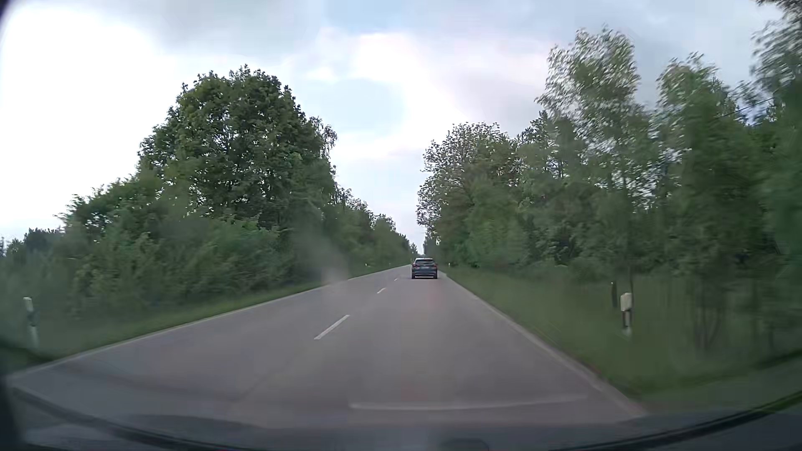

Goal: Follow the waypoints while adhering to traffic rules and regulations

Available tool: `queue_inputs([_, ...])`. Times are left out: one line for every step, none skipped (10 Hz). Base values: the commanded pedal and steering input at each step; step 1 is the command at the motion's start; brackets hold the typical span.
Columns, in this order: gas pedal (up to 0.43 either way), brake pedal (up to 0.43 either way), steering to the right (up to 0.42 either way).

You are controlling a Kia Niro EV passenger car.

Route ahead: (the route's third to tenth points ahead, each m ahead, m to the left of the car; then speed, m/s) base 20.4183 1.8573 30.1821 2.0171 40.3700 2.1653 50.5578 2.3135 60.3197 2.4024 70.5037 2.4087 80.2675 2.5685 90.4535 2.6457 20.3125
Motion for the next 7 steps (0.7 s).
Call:
queue_inputs([0.039, 0.000, -0.001])
queue_inputs([0.039, 0.000, -0.001])
queue_inputs([0.039, 0.000, -0.001])
queue_inputs([0.039, 0.000, -0.001])
queue_inputs([0.039, 0.000, -0.001])
queue_inputs([0.039, 0.000, -0.001])
queue_inputs([0.039, 0.000, -0.002])
